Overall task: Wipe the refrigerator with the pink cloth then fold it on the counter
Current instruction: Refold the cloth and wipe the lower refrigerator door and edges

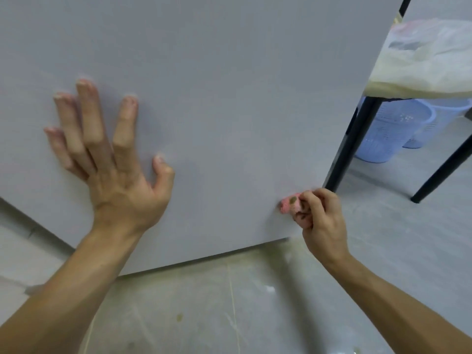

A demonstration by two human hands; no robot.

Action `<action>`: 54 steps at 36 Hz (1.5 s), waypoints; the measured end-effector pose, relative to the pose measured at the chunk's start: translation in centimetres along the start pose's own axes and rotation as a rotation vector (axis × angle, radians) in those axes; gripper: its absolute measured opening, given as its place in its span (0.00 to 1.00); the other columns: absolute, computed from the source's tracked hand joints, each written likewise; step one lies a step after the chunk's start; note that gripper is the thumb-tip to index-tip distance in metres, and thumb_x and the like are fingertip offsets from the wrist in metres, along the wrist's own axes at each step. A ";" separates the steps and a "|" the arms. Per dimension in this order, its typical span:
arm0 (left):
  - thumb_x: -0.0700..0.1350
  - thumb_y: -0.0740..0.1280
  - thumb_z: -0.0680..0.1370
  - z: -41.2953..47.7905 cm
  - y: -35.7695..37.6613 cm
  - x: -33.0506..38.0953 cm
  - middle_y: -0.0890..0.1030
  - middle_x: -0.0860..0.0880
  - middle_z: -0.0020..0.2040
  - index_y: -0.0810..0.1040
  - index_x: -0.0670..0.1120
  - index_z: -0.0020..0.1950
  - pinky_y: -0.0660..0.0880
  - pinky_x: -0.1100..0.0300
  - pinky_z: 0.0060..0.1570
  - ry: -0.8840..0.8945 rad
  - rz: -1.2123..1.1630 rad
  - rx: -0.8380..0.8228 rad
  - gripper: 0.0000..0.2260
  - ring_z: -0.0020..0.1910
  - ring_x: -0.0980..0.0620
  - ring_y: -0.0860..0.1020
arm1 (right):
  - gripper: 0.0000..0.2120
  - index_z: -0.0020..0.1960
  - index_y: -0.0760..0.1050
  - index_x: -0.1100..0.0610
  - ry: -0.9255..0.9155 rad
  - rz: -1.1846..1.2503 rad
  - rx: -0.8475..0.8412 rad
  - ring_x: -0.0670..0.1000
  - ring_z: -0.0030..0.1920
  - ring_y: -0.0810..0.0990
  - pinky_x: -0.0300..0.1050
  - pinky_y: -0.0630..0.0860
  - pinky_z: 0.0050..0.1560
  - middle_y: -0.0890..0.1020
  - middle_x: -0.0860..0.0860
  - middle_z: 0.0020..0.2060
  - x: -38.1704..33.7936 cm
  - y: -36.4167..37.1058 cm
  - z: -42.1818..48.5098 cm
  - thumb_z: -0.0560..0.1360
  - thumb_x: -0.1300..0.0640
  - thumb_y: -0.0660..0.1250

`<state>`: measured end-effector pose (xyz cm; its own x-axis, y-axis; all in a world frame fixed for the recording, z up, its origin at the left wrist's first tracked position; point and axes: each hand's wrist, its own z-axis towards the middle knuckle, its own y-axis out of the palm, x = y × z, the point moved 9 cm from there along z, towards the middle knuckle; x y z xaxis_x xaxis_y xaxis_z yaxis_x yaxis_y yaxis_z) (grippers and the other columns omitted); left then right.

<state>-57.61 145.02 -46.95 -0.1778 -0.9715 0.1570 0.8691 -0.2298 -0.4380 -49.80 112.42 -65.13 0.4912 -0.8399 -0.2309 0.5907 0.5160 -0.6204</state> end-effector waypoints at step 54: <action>0.42 0.65 0.78 -2.2 -5.0 -8.8 0.56 0.35 0.83 0.59 0.43 0.83 0.45 0.39 0.82 -0.010 0.165 0.017 0.34 0.85 0.42 0.47 | 0.11 0.58 0.85 0.59 -0.402 0.389 -0.030 0.52 0.46 0.79 0.47 0.78 0.39 0.75 0.51 0.54 -25.1 3.8 4.3 0.77 0.64 0.69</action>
<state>-61.38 154.62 -48.06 -0.0273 -0.9953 0.0934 0.8939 -0.0661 -0.4434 -57.08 136.22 -58.47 0.8783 -0.4552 -0.1462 0.3018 0.7651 -0.5688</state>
